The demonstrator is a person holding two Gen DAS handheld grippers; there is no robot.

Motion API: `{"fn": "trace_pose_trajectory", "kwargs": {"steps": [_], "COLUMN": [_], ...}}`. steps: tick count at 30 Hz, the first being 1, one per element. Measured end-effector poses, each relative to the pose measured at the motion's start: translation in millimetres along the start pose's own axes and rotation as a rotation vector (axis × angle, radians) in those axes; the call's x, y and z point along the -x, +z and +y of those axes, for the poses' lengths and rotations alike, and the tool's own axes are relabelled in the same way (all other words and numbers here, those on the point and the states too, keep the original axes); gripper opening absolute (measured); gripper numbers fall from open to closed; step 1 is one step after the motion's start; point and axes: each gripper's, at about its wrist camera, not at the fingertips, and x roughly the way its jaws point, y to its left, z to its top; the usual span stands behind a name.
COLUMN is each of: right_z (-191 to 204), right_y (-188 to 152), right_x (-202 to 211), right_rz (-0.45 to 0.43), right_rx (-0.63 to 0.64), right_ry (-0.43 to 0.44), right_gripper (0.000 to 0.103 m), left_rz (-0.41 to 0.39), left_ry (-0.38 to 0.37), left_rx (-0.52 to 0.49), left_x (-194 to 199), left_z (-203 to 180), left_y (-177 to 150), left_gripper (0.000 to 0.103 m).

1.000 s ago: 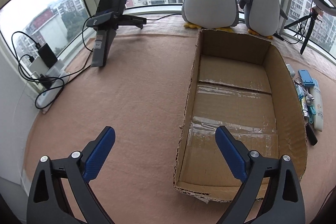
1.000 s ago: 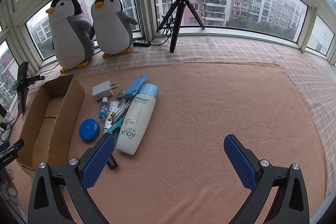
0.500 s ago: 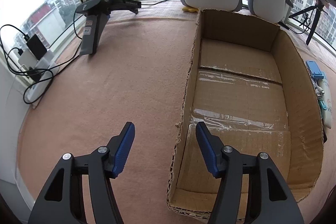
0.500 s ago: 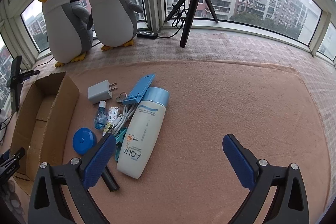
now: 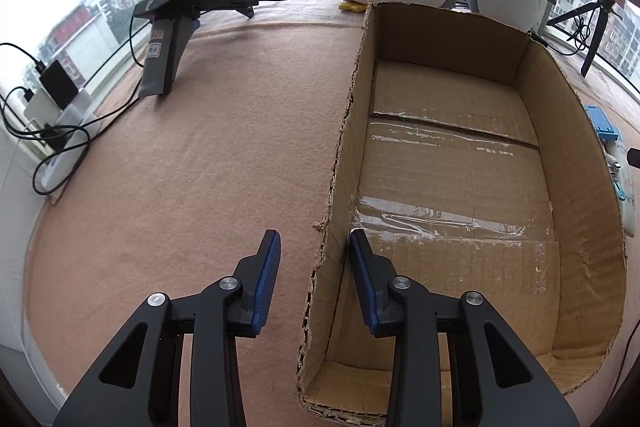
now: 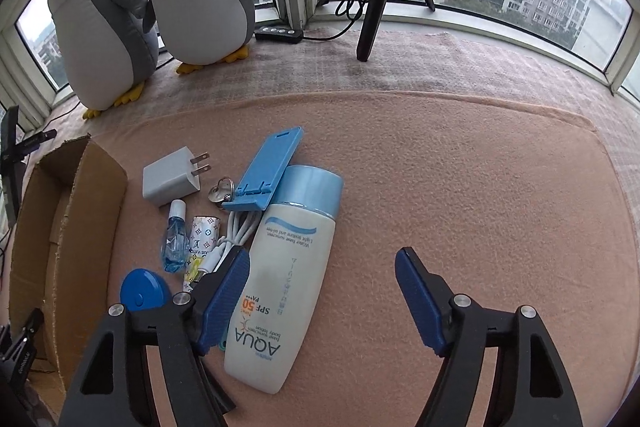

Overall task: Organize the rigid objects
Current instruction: 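Close the right gripper around the white AQUA sunscreen bottle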

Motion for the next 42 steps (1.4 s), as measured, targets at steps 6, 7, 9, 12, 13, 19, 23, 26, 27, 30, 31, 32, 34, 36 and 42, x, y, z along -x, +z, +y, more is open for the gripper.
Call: {"fn": "trace_pose_trajectory", "kwargs": {"steps": [6, 7, 9, 12, 13, 19, 23, 26, 27, 30, 31, 32, 34, 36, 42], "right_z": [8, 9, 12, 14, 14, 10, 1, -5, -6, -7, -7, -7, -7, -7, -6], "right_y": [2, 2, 2, 3, 3, 3, 2, 1, -1, -5, -7, -8, -10, -10, -9], "right_x": [-12, -13, -15, -16, -17, -18, -17, -19, -20, -24, -25, -26, -26, -25, -23], "right_rz": [0.029, 0.031, 0.035, 0.043, 0.045, 0.058, 0.072, 0.084, 0.090, 0.109, 0.112, 0.112, 0.105, 0.102, 0.086], "right_rx": [0.013, 0.015, 0.021, 0.027, 0.030, 0.049, 0.056, 0.049, 0.045, 0.035, 0.033, 0.033, 0.028, 0.022, 0.030], "right_ry": [-0.008, -0.011, -0.017, -0.023, -0.024, -0.038, -0.053, -0.057, -0.061, -0.055, -0.052, -0.051, -0.050, -0.040, -0.028], "right_gripper": [0.065, 0.065, 0.065, 0.065, 0.065, 0.065, 0.065, 0.065, 0.065, 0.065, 0.065, 0.065, 0.065, 0.063, 0.044], "left_rz": [-0.003, -0.003, -0.003, -0.003, -0.003, -0.003, -0.003, -0.003, -0.004, -0.004, -0.004, -0.004, -0.003, -0.004, -0.005], "left_ry": [0.004, 0.004, 0.004, 0.002, 0.001, 0.000, 0.000, 0.001, 0.001, 0.002, 0.002, 0.003, 0.005, 0.007, 0.010], "left_rx": [-0.005, -0.006, -0.006, -0.005, -0.005, -0.005, -0.005, -0.005, -0.006, -0.010, -0.011, -0.013, -0.017, -0.021, -0.024], "left_x": [0, 0, 0, 0, 0, 0, 0, 0, 0, 0, 0, 0, 0, -1, -1], "left_z": [-1, -2, -1, -1, -1, -1, 0, 0, 0, -1, -1, -1, -2, -3, -4], "left_y": [0, 0, 0, 0, 0, -1, -1, -1, -1, -1, -2, -2, -1, -1, 0], "left_gripper": [0.033, 0.033, 0.033, 0.033, 0.033, 0.033, 0.033, 0.033, 0.033, 0.033, 0.033, 0.033, 0.033, 0.033, 0.030]}}
